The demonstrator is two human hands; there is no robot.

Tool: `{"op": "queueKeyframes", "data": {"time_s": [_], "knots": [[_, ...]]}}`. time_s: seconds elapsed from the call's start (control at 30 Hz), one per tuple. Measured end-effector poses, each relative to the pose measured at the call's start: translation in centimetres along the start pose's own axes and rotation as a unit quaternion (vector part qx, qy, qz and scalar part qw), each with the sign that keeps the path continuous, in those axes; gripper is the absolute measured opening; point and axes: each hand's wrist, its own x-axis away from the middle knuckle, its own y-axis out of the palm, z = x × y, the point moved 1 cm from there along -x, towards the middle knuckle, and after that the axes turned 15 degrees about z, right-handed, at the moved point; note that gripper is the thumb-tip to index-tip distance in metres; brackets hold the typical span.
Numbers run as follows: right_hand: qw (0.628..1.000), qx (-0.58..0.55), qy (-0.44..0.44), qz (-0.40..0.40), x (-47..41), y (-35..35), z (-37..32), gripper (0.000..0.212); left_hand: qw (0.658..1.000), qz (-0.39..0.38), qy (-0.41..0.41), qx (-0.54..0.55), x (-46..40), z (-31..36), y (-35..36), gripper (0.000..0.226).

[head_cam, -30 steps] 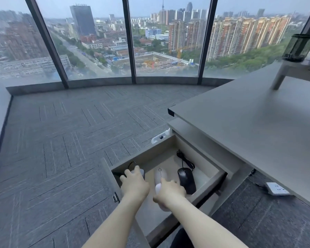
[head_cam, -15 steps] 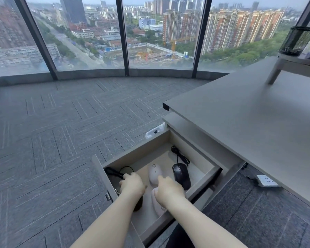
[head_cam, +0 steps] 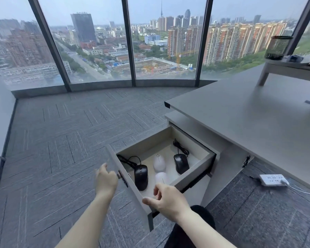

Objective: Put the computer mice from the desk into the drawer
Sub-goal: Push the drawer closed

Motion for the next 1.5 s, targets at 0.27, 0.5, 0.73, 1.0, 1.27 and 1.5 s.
{"op": "queueKeyframes", "data": {"time_s": [0.27, 0.5, 0.73, 1.0, 1.27, 1.5], "knots": [[1.0, 0.0, -0.019, 0.008, 2.5, 0.4, -0.7, 0.05, 0.973, -0.131, -0.111, 0.156, 3.2, -1.3, 1.1, 0.037], [0.998, 0.005, 0.006, 0.058, 1.5, -0.8, 1.0, 0.037, 0.955, -0.181, -0.133, 0.196, 3.1, 0.3, 4.1, 0.055], [0.988, 0.042, 0.053, 0.137, -0.8, -2.9, 4.7, 0.024, 0.939, -0.224, -0.138, 0.222, 3.6, 3.5, 9.7, 0.065], [0.964, 0.018, 0.154, 0.216, -3.4, -6.4, 9.9, 0.035, 0.918, -0.266, -0.157, 0.249, 4.2, 7.9, 16.6, 0.064], [0.91, -0.063, 0.277, 0.302, -5.7, -8.4, 14.7, 0.094, 0.89, -0.294, -0.194, 0.291, 5.6, 12.1, 22.5, 0.067], [0.893, -0.104, 0.298, 0.32, -7.8, -9.6, 17.2, 0.084, 0.872, -0.323, -0.203, 0.307, 6.0, 14.4, 25.6, 0.067]]}}
